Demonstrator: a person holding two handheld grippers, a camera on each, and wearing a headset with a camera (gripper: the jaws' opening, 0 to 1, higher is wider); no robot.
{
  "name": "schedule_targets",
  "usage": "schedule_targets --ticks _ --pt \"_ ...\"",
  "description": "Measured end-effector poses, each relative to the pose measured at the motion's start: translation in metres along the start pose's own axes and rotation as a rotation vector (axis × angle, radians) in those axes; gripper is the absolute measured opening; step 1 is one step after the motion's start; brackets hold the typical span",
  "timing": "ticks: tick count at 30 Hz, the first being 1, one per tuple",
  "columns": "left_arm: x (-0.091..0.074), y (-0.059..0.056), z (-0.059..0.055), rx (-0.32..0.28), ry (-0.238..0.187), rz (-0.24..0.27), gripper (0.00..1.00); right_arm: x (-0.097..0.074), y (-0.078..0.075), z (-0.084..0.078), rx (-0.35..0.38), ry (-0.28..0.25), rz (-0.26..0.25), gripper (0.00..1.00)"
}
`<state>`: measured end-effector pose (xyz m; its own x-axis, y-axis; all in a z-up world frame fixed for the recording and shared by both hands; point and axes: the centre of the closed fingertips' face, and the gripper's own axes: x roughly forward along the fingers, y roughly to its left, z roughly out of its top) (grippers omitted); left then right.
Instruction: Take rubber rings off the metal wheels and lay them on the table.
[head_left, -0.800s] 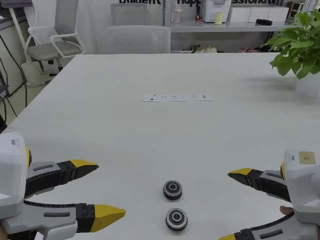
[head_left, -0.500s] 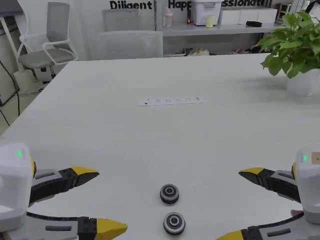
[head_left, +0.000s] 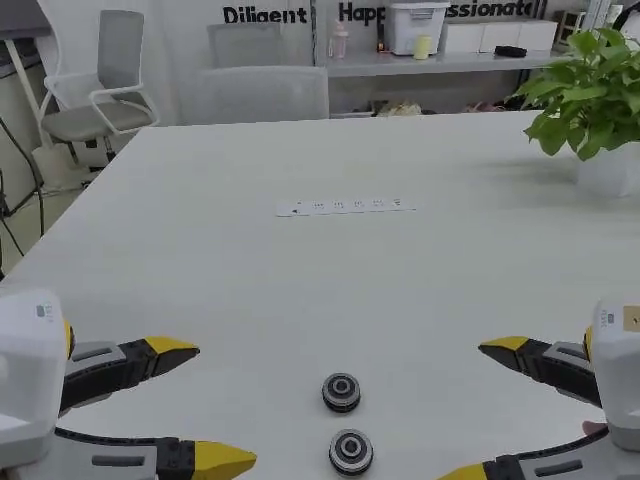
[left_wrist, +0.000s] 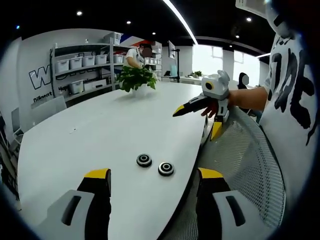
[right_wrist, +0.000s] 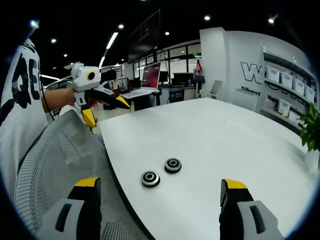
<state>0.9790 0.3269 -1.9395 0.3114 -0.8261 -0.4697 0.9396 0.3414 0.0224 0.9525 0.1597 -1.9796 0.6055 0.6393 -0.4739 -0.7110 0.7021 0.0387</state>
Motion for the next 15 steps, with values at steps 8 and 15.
schedule_targets --ticks 8,15 --pt "-0.0019 -0.0002 -0.0023 -0.001 0.007 0.007 0.67 -0.0010 -0.0011 -0.0005 0.004 -0.002 -0.001 0.99" --pt "-0.0015 -0.0012 -0.0045 -0.005 0.011 0.009 0.67 -0.0009 -0.0009 -0.0032 0.009 0.005 -0.001 0.99"
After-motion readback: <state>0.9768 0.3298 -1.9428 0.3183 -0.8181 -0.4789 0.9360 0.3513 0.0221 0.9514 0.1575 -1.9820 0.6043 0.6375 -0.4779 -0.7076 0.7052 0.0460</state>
